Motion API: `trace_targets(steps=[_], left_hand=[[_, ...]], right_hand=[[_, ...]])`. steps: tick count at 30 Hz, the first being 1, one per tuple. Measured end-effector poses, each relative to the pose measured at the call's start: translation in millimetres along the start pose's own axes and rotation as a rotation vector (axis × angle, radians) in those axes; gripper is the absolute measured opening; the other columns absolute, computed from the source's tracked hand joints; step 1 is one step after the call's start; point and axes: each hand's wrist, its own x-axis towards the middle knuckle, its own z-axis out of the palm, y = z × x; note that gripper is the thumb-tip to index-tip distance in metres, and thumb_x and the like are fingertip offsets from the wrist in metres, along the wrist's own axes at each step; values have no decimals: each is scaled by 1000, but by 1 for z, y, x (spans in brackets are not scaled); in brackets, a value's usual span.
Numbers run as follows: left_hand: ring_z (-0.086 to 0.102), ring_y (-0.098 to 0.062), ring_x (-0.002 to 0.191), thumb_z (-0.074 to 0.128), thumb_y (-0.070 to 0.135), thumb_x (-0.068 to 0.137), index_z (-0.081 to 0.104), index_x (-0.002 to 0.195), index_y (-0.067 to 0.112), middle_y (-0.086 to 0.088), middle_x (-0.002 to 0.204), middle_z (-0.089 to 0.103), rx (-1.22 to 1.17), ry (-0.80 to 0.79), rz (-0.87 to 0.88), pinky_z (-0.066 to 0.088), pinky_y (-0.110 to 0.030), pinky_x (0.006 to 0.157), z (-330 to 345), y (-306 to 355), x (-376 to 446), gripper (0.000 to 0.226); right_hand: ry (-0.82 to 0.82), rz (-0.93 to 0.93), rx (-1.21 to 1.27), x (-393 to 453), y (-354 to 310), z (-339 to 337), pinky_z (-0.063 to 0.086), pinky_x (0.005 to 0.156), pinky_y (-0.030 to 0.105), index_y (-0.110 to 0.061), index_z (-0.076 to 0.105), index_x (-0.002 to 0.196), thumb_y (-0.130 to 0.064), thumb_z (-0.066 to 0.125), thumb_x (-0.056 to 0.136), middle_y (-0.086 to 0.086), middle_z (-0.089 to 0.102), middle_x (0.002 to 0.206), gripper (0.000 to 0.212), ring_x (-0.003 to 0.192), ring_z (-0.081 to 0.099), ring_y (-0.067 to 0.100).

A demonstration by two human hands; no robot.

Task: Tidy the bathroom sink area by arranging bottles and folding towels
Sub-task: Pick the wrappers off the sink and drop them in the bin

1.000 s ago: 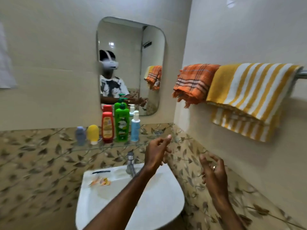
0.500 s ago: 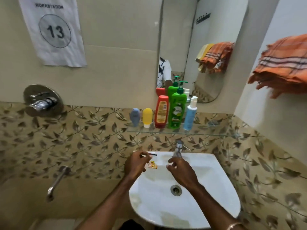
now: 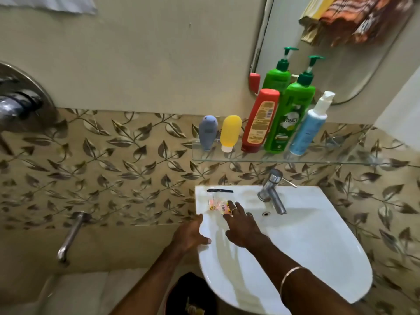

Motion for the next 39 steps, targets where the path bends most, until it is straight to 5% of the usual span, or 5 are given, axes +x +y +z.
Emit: trace_targets(steps=[7, 15, 22, 27, 39], left_hand=[[43, -23, 140, 77, 37, 77, 20, 158, 25, -4, 156, 41, 118, 37, 117, 41, -34, 108, 8, -31, 17, 100], [45, -16, 139, 81, 35, 71, 29, 155, 25, 1, 155, 43, -81, 76, 189, 43, -35, 109, 12, -47, 20, 100], [33, -5, 145, 82, 25, 79, 27, 155, 19, 9, 158, 29, -313, -12, 274, 30, -26, 119, 15, -60, 17, 94], [30, -2, 145, 78, 29, 83, 36, 153, 16, 10, 160, 27, -404, -79, 317, 33, -25, 117, 17, -71, 16, 83], [64, -8, 112, 69, 41, 89, 25, 153, 42, 26, 158, 16, -14, 30, 516, 43, -17, 94, 14, -99, 36, 78]], right_hand=[[-95, -31, -40, 32, -8, 13, 9, 119, 64, -26, 59, 132, -15, 56, 89, 0, -18, 167, 45, 153, -18, 29], [-117, 50, 40, 30, -17, 20, 18, 116, 61, -10, 11, 159, -13, 48, 92, -1, -10, 168, 77, 155, -8, 25], [255, 91, 943, -15, -62, 14, 30, 110, 15, -29, 24, 157, -1, 60, 86, -14, 18, 164, 83, 148, 27, 10], [300, 33, 1292, -80, -95, 42, 43, 111, 26, -37, 32, 153, -6, 63, 82, -27, 26, 158, 83, 142, 37, -1], [336, -293, 793, -117, -133, 165, 33, 118, 33, -8, 48, 146, -4, 55, 79, 2, 35, 161, 68, 150, 30, 21]])
